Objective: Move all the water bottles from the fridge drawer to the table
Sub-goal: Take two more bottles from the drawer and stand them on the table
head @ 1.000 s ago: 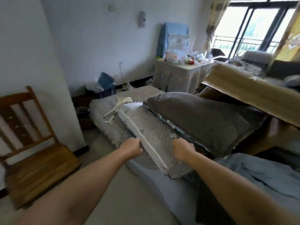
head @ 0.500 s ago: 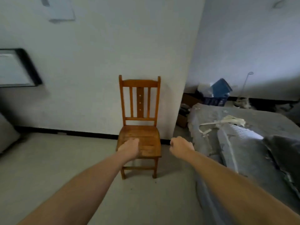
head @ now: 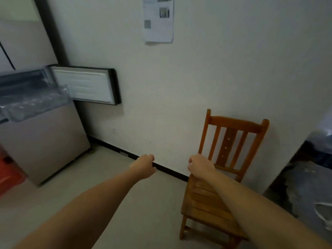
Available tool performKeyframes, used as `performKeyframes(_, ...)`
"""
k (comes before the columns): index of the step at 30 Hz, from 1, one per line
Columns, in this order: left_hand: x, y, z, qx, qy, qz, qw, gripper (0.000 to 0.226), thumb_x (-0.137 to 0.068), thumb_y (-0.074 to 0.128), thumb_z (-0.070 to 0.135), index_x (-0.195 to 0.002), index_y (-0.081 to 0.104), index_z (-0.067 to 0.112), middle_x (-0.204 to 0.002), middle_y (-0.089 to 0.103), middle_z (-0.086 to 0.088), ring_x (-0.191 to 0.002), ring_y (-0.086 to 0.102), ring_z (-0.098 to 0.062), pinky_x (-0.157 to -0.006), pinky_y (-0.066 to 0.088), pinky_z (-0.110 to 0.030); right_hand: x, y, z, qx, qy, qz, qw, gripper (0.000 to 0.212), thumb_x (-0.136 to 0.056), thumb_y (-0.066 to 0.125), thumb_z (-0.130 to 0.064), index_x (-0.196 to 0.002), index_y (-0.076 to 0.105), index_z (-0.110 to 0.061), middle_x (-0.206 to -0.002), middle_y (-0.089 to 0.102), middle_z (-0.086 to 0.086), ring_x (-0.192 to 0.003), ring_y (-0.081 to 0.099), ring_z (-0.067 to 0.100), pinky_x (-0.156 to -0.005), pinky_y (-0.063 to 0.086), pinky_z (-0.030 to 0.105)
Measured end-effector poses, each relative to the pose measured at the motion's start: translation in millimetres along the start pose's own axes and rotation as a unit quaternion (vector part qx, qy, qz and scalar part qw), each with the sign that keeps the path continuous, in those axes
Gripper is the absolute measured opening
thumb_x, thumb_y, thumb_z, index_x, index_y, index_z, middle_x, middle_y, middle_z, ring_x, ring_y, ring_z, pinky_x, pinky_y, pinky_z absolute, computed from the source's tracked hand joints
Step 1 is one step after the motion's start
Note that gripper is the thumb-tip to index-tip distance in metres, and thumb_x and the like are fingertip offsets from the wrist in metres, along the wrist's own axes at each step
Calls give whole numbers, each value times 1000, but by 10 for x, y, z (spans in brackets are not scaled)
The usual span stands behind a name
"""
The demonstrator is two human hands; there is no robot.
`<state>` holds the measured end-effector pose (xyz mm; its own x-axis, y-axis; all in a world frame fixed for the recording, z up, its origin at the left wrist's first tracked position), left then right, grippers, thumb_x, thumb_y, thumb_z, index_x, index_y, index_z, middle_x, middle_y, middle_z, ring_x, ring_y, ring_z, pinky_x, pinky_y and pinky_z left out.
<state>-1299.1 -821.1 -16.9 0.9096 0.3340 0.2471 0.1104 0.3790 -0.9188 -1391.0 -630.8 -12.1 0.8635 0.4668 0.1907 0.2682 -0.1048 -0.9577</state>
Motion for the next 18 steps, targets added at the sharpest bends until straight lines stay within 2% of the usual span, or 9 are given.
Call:
performKeyframes(4, -308, -237, -620, 21, -63, 6, 998, 46, -92, 53, 28, -134, 44, 10, -136, 48, -12, -121, 51, -29, -100, 45, -38, -572, 114, -603, 23, -48, -26, 998, 30, -96, 44, -20, -119, 60, -11, -124, 56, 9, -110, 56, 27, -92, 46, 35)
performKeyframes(8, -577, -329, -1151, 35, -113, 0, 993, 47, -92, 52, 29, -136, 42, 12, -134, 51, -11, -122, 51, -27, -98, 45, -33, -1169, 180, -1213, 52, -109, -51, 991, 35, -97, 43, -25, -127, 55, -13, -132, 51, 9, -117, 53, 27, -99, 43, 39)
performKeyframes(10, -826, -468, -1441, 46, -139, 21, 989, 49, -92, 52, 29, -137, 42, 14, -134, 52, -10, -123, 51, -26, -98, 44, -33, -1587, 183, -1540, 60, -141, -53, 987, 35, -97, 43, -26, -128, 54, -14, -133, 50, 9, -120, 51, 27, -101, 41, 39)
performKeyframes(14, -1298, -854, -1899, 54, -174, 51, 982, 45, -93, 50, 26, -135, 45, 12, -136, 48, -10, -125, 48, -25, -99, 42, -32, -2335, 87, -2091, 70, -194, -50, 977, 33, -96, 43, -23, -124, 56, -13, -129, 52, 9, -115, 53, 28, -97, 42, 38)
performKeyframes(18, -1812, -1219, -2379, 59, -230, 61, 970, 40, -92, 50, 26, -127, 49, 7, -129, 51, -12, -117, 53, -29, -93, 46, -36, -3144, -91, -2622, 79, -244, -43, 966, 32, -95, 44, -22, -122, 59, -12, -126, 55, 9, -112, 56, 29, -95, 44, 37)
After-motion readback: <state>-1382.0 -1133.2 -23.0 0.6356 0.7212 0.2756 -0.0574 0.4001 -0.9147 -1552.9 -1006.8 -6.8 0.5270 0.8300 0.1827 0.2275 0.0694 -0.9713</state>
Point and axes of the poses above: each hand's wrist, its own x-axis away from the middle knuckle, its own y-axis out of the palm, z = x × y, the point moved 5 cm from there along -x, towards the middle knuckle
